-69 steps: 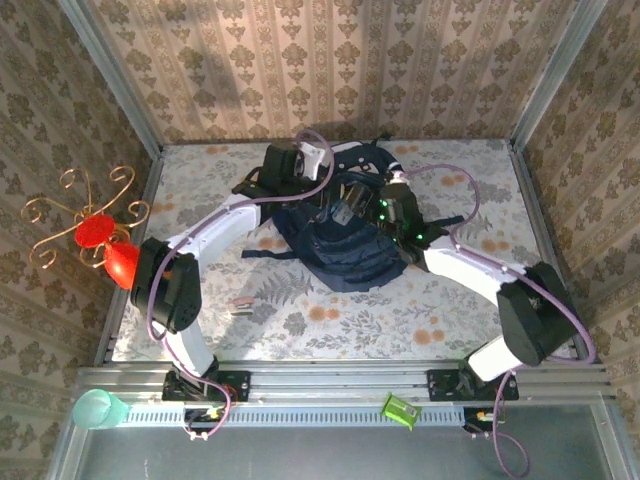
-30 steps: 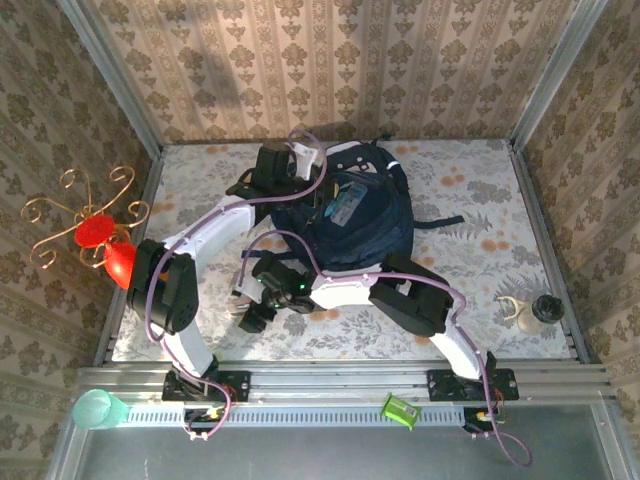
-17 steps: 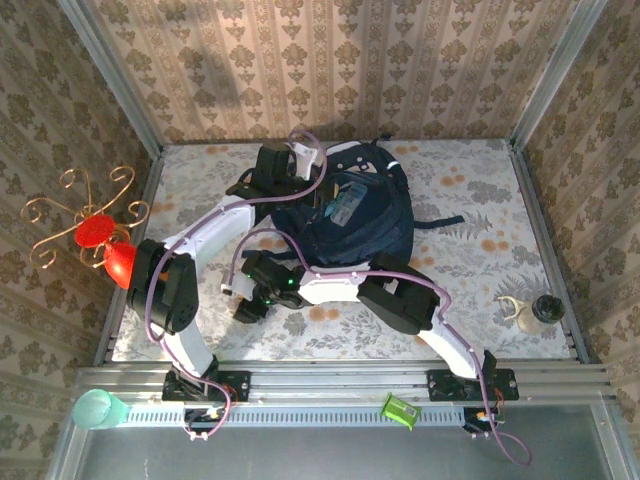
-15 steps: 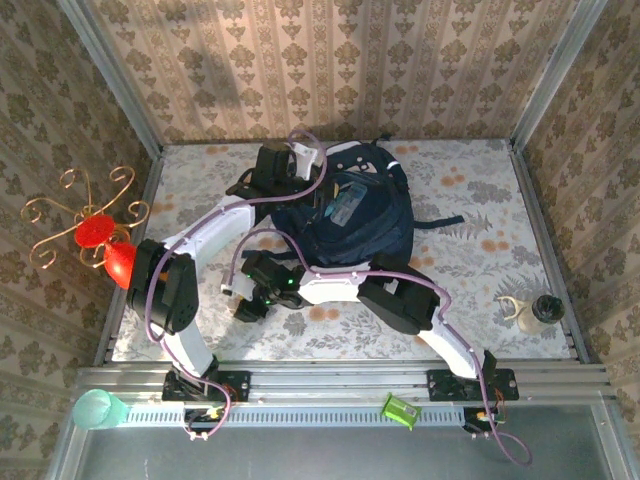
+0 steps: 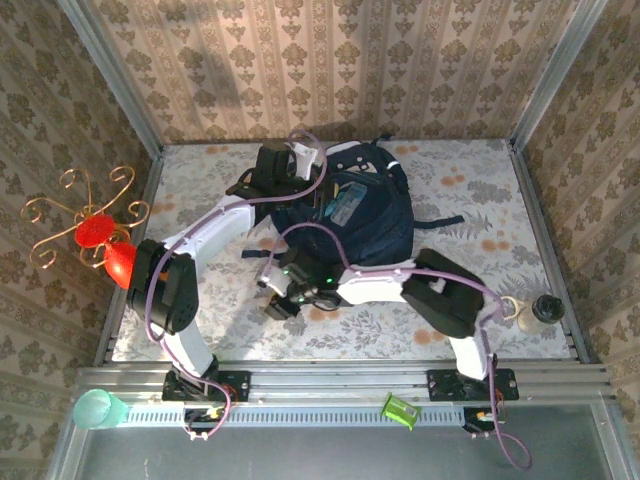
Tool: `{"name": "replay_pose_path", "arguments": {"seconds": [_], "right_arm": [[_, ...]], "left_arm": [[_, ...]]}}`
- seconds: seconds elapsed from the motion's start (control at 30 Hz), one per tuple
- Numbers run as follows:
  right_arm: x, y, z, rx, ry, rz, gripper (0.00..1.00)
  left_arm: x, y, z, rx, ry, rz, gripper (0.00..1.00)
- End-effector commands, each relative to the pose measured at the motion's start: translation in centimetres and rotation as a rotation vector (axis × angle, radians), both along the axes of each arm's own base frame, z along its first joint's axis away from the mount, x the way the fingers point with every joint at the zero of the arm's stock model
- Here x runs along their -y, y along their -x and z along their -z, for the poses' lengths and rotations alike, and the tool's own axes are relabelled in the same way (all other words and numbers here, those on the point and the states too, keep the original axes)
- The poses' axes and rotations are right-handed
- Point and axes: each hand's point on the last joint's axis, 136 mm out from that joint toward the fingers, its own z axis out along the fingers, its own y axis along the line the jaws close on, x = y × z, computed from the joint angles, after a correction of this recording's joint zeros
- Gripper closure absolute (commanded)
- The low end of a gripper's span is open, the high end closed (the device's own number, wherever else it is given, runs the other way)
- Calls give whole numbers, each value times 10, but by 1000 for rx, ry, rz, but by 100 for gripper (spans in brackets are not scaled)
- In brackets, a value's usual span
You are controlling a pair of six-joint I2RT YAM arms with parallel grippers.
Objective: Pack books, pencil case, and school supplies into a backpack
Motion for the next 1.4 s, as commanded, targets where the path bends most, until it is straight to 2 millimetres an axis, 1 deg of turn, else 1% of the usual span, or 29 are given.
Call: {"name": "replay_pose_path", "arguments": {"seconds": [0.0,0.03,0.17,0.3,0.33,0.43,0.53,0.6,0.67,0.83,0.87,0.9,0.93,1.17,1.27,1.37], "right_arm": [[22,-20,-62,14,-152,97,71],[35,-23,-73,16,-172,124,72],[87,-42,-102,48,-221,257,73],[138,-68,-110,75,-200,426,74],[152,-76,-119,86,-217,475,74],[188,-97,-129,80,-250,616,75],[214,-114,-138,67,-273,735,75],[221,-121,-143,57,-285,787,76],[226,-129,-143,48,-280,841,75],[225,-148,-138,25,-266,905,76],[225,-151,-141,29,-271,913,76],[225,-158,-132,14,-254,935,75],[226,-164,-131,13,-254,956,75],[254,-209,-118,17,-233,1234,74],[262,-219,-118,54,-252,1315,72],[266,-224,-121,97,-262,1360,68]], "left_arm": [[-4,-2,-52,133,70,13,100],[-4,-2,-52,134,71,12,100],[-4,-4,-50,131,71,8,100],[-4,-4,-50,130,75,8,100],[-3,-4,-50,129,75,9,100],[-5,-2,-52,128,74,8,100],[-6,-1,-55,138,72,2,100],[-6,0,-58,147,77,4,100],[-7,0,-60,149,82,2,100],[-5,3,-68,155,98,6,100],[-5,5,-68,156,99,8,100],[-4,6,-69,157,100,10,100],[-4,8,-71,158,101,13,100],[-4,14,-75,170,103,15,100],[-2,17,-73,164,106,26,100],[2,18,-68,162,107,37,100]]}}
